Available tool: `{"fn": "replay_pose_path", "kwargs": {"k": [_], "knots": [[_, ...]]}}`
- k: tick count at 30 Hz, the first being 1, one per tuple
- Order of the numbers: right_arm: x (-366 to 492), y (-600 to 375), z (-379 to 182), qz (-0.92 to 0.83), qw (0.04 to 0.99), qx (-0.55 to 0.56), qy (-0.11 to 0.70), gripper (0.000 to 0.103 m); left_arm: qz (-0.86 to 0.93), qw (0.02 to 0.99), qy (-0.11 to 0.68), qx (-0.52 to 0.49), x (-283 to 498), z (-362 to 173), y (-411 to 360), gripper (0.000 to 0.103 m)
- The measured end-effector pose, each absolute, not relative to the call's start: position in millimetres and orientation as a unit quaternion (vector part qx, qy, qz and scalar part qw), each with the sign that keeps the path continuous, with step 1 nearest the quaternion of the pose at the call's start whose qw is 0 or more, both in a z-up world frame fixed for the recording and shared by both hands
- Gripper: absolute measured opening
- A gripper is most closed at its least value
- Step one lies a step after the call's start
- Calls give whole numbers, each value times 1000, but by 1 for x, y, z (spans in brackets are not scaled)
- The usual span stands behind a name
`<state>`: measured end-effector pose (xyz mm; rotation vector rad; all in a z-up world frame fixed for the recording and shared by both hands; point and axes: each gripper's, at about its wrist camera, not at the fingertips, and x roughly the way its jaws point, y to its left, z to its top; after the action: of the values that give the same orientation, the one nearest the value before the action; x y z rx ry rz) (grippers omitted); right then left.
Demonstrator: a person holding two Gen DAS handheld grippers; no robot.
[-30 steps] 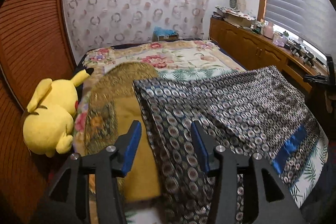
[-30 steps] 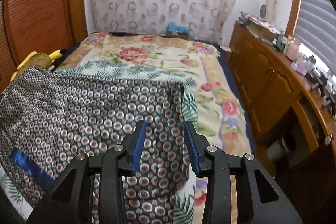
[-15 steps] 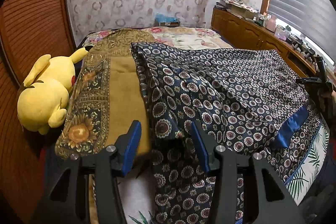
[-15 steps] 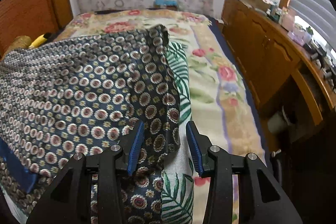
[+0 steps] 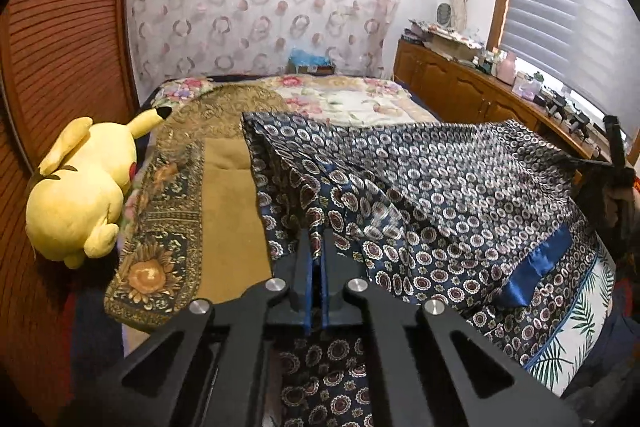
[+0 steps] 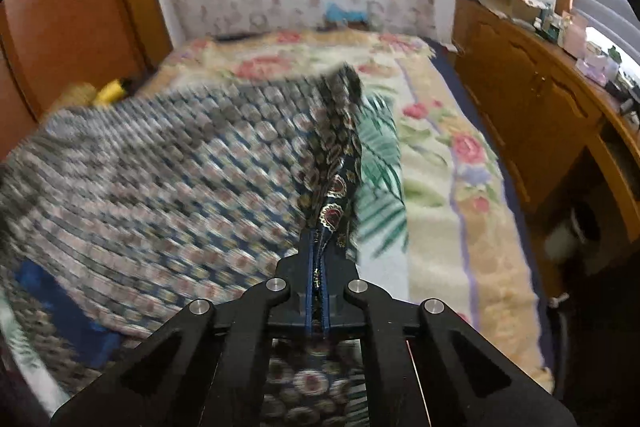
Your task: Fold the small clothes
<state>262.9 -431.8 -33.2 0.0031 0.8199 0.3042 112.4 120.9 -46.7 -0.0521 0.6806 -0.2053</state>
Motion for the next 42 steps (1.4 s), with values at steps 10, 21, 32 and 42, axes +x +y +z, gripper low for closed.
{"fn": "replay_pose_path", "kwargs": {"k": [10,21,32,42], "knots": [[224,-434,21,156,919,-3,362,0,-105,935,332,-66,67,-54,132,0],[189,-454,-12,138,906,-14,400,0,-88,933,342,-72,40,-73,139,0],[184,-456,-33,117,906,-42,404,4,-78,931,351,-55,37,-73,135,3],[171,-429,-5,83,936,-90,331,47,-57,937,344,-33,31,-69,125,44]]}}
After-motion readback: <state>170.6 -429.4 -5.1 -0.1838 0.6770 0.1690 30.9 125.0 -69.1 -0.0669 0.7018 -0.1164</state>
